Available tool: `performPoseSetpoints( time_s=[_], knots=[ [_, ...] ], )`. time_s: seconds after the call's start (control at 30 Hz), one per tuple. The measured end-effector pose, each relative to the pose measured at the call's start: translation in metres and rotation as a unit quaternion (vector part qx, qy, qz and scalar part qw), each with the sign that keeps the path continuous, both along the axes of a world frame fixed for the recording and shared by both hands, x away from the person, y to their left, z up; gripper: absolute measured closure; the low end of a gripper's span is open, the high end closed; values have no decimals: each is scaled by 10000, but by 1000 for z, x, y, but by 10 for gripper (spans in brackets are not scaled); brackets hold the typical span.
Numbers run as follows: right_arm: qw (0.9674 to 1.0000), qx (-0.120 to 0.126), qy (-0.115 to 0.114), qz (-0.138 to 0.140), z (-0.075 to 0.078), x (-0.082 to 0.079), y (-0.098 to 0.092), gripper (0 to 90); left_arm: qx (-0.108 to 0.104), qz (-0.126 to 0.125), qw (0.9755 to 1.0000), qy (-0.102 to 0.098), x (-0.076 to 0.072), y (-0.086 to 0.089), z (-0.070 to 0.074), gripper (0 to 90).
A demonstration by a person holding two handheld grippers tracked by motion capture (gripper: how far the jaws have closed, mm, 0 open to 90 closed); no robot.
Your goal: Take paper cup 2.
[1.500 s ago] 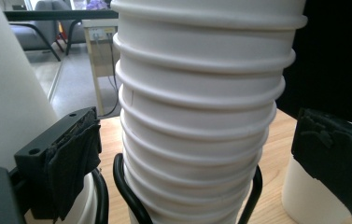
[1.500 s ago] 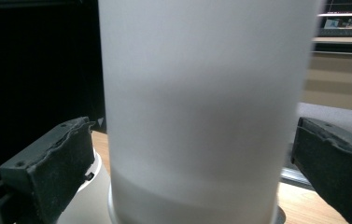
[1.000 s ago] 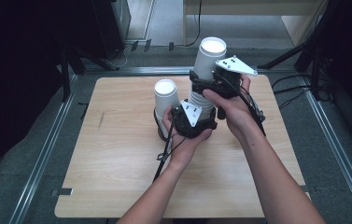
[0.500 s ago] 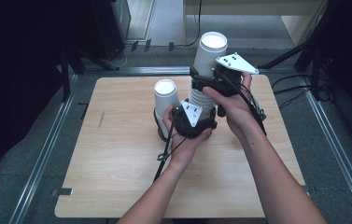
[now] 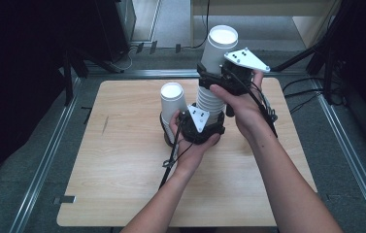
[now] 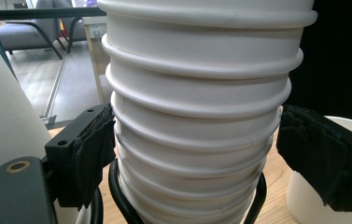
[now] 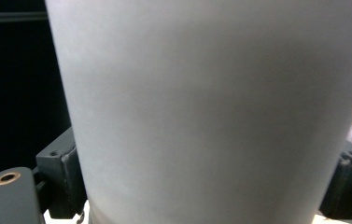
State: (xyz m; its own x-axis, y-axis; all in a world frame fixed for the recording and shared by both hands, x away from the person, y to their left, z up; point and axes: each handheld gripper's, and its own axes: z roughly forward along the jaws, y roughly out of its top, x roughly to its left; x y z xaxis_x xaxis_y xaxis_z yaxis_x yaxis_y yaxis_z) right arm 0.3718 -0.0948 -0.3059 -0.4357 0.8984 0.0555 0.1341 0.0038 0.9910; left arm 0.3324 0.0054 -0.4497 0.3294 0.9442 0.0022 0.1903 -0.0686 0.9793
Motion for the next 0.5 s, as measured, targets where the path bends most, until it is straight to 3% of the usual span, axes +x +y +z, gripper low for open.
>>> performPoseSetpoints(
  time_s=[0.13, 0.23, 0.37, 0.43, 0.5],
  knots=[
    [10000, 20, -58, -32, 6, -1, -1, 120, -23, -12, 10000, 0, 0, 0, 0, 122],
    [9996, -47, -230, -169, 10, -2, -3, 132, -29, -19, 10000, 1, 0, 0, 0, 123],
    [9994, 44, -325, -101, 14, -3, -8, 137, -52, -14, 10000, -10, -1, 1, 0, 128],
    [9984, -14, -565, 15, 18, -7, -10, 145, -47, -18, 10000, -7, -1, 1, 0, 129],
    [9982, -2, -601, 41, 20, -9, -11, 146, -47, -17, 10000, -5, -1, 1, 0, 130]
  ],
)
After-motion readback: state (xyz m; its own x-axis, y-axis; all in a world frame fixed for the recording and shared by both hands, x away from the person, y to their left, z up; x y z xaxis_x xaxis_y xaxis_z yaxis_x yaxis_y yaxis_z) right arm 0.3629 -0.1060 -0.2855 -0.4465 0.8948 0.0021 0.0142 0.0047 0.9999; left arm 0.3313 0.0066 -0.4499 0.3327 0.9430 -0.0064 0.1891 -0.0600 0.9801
